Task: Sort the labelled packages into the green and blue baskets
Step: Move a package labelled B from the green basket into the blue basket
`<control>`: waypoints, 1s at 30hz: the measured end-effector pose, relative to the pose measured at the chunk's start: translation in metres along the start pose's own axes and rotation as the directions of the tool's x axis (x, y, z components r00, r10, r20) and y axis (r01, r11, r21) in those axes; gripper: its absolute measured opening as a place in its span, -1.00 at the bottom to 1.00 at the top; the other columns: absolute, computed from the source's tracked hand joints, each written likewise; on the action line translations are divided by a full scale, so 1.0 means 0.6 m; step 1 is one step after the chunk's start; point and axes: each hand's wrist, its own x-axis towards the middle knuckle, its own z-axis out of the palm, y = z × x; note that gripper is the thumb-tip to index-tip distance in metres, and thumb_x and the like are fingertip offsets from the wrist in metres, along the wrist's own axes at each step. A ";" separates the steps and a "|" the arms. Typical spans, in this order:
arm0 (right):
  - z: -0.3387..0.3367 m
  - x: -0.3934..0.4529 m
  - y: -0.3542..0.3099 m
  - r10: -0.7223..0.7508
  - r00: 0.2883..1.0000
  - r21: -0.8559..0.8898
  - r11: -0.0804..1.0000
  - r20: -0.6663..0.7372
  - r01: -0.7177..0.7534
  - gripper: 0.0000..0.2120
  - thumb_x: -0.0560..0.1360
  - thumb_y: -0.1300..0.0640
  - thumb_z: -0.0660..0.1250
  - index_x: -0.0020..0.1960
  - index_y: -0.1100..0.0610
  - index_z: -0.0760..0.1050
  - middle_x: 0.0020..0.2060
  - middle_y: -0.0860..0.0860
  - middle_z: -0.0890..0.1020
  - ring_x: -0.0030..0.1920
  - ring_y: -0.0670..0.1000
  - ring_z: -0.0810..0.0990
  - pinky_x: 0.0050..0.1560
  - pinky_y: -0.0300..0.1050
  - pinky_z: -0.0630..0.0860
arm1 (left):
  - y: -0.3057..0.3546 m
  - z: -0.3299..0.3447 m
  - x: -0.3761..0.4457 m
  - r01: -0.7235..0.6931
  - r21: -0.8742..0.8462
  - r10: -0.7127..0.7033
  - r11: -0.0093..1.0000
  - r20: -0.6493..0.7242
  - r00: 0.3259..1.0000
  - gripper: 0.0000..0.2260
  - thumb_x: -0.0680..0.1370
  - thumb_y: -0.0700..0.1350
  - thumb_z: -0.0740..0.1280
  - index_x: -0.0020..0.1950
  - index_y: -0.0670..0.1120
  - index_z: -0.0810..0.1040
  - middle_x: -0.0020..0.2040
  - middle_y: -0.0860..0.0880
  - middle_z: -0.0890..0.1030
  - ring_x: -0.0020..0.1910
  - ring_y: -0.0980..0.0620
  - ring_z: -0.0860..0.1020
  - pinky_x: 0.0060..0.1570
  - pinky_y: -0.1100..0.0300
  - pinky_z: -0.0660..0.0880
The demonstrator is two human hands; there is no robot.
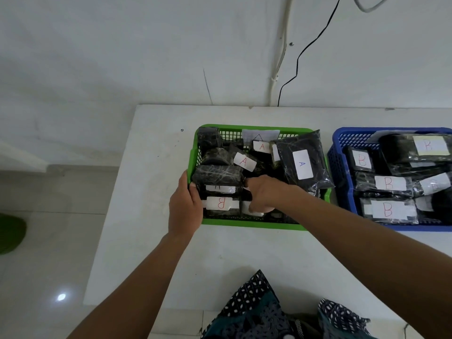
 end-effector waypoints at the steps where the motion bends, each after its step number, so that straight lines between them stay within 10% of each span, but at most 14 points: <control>1: -0.001 0.000 0.000 0.001 1.000 0.003 1.000 -0.021 -0.001 -0.67 0.47 0.25 0.38 0.21 0.15 0.44 0.06 0.11 0.55 -0.08 0.08 0.58 -0.14 -0.08 0.58 | 0.000 -0.001 0.000 -0.004 -0.004 0.004 1.000 0.004 1.000 -0.63 0.70 -0.12 0.06 0.51 -0.13 0.29 0.16 -0.15 0.63 0.04 -0.15 0.61 0.01 -0.06 0.58; 6: 0.000 -0.006 -0.003 0.077 0.963 0.116 0.992 -0.260 -0.048 -0.77 0.49 0.24 0.32 0.14 0.15 0.48 0.02 0.10 0.55 -0.09 0.12 0.57 -0.09 0.01 0.56 | -0.004 -0.003 0.001 -0.018 -0.009 0.018 1.000 0.012 1.000 -0.64 0.70 -0.13 0.07 0.50 -0.13 0.31 0.12 -0.15 0.64 0.01 -0.16 0.61 -0.03 -0.04 0.58; 9: -0.005 -0.006 -0.009 0.009 0.813 0.287 0.938 -0.583 0.196 -0.74 0.46 0.12 0.34 0.14 0.03 0.48 -0.02 -0.03 0.57 -0.08 0.04 0.56 -0.09 -0.02 0.53 | -0.004 -0.003 0.004 -0.019 -0.018 0.019 1.000 0.018 1.000 -0.64 0.70 -0.14 0.07 0.50 -0.13 0.31 0.12 -0.14 0.64 0.01 -0.14 0.61 -0.02 -0.02 0.58; 14: 0.009 0.013 -0.008 -0.337 0.796 0.129 0.881 -0.503 0.454 -0.53 0.51 0.04 0.44 0.40 -0.01 0.47 0.40 -0.06 0.43 0.31 0.03 0.49 0.30 0.04 0.50 | -0.007 -0.002 0.005 -0.029 -0.020 0.030 0.999 0.018 0.999 -0.63 0.70 -0.14 0.08 0.50 -0.16 0.32 0.16 -0.16 0.63 0.05 -0.13 0.62 -0.03 0.08 0.56; 18: 0.013 0.022 0.008 -0.253 0.727 0.259 0.819 -0.639 0.512 -0.65 0.55 0.09 0.40 0.33 0.05 0.53 0.17 -0.04 0.56 0.10 -0.02 0.56 0.17 -0.05 0.55 | -0.004 -0.006 0.005 -0.021 -0.053 0.022 0.998 0.016 1.000 -0.63 0.71 -0.13 0.04 0.50 -0.14 0.34 0.15 -0.12 0.63 0.04 -0.09 0.61 0.03 0.05 0.58; 23: 0.014 0.011 0.030 -0.054 0.785 0.593 0.625 -0.617 0.508 -0.79 0.60 0.06 0.34 0.22 -0.05 0.55 -0.21 -0.13 0.63 -0.34 -0.21 0.59 -0.37 -0.38 0.46 | -0.012 -0.005 0.007 -0.038 -0.089 0.038 0.995 0.006 0.999 -0.65 0.72 -0.11 0.02 0.45 -0.12 0.40 -0.02 0.00 0.61 -0.20 0.10 0.54 -0.27 0.56 0.41; 30: 0.012 0.012 0.034 0.082 0.765 0.658 0.573 -0.639 0.488 -0.82 0.59 0.10 0.35 0.16 -0.05 0.61 -0.12 -0.16 0.63 -0.29 -0.19 0.56 -0.31 -0.34 0.49 | -0.014 -0.004 0.007 -0.036 -0.087 0.037 0.996 0.004 0.999 -0.67 0.72 -0.12 0.03 0.43 -0.14 0.40 -0.04 0.03 0.59 -0.25 0.26 0.53 -0.32 0.53 0.39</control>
